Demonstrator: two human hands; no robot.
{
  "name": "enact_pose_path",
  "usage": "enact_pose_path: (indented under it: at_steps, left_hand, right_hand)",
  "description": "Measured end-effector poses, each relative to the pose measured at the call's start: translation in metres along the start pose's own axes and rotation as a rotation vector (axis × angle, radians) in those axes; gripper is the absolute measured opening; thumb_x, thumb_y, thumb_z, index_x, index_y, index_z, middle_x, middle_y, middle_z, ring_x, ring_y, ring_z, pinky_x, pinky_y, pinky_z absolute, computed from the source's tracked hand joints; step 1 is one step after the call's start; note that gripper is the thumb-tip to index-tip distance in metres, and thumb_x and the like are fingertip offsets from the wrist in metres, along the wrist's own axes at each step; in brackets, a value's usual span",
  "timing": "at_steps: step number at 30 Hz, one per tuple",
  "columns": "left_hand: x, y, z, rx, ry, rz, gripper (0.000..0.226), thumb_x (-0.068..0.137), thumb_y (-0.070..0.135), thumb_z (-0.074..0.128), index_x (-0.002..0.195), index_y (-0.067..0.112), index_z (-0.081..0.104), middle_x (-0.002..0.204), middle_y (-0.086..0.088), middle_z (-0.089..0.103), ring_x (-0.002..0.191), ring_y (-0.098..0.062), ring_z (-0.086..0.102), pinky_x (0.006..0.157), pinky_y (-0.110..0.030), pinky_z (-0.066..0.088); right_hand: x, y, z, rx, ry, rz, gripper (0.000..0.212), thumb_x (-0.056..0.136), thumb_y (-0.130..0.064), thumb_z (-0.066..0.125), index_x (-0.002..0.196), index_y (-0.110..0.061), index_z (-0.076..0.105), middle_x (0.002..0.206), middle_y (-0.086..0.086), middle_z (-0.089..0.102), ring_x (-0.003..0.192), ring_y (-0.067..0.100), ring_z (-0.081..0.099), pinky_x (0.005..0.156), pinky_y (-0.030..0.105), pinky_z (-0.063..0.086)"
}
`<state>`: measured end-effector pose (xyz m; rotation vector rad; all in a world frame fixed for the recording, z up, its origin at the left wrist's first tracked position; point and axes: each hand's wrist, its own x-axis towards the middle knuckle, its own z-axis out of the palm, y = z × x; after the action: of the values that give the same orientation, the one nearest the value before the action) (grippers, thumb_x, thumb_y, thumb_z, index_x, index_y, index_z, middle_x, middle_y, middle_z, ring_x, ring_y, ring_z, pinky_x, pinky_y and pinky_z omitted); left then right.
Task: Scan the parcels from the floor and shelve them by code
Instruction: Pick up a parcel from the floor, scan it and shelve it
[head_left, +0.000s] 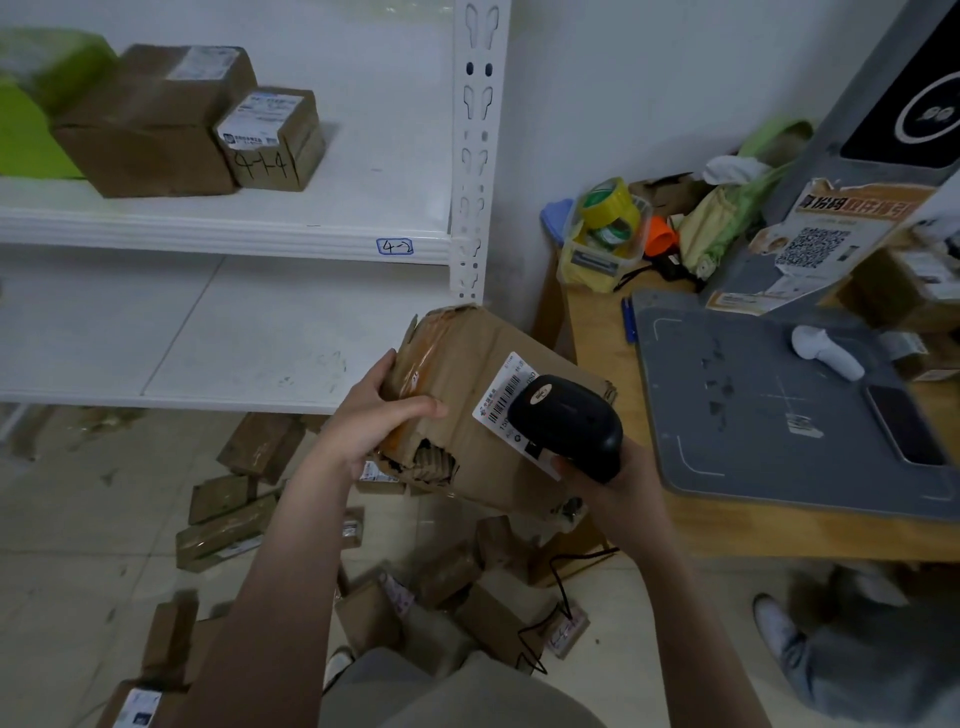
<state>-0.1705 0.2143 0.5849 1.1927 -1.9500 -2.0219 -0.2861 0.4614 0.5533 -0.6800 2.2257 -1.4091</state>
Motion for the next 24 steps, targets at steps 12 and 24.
enact_pose_path:
  at_steps: [12, 24]
  left_hand:
    - [0.008, -0.018, 0.020, -0.220, 0.165, -0.045, 0.081, 0.078, 0.022, 0.082, 0.146, 0.027, 0.040, 0.118, -0.001, 0.059, 0.106, -0.027, 0.060, 0.084, -0.044, 0.055]
    - [0.013, -0.029, 0.036, -0.266, 0.154, -0.131, 0.095, 0.075, 0.034, 0.082, 0.155, 0.026, 0.031, 0.138, -0.006, 0.054, 0.114, -0.029, 0.054, 0.067, -0.035, 0.050]
  right_hand:
    - [0.023, 0.073, -0.023, 0.030, 0.439, 0.388, 0.031, 0.088, -0.004, 0.061, 0.118, -0.014, 0.058, 0.093, 0.001, 0.064, 0.087, 0.021, 0.061, 0.074, 0.035, 0.049]
    - [0.063, 0.167, -0.033, -0.081, 0.335, 0.711, 0.049, 0.091, 0.000, 0.053, 0.139, -0.003, 0.043, 0.123, 0.020, 0.059, 0.113, 0.036, 0.058, 0.082, 0.039, 0.048]
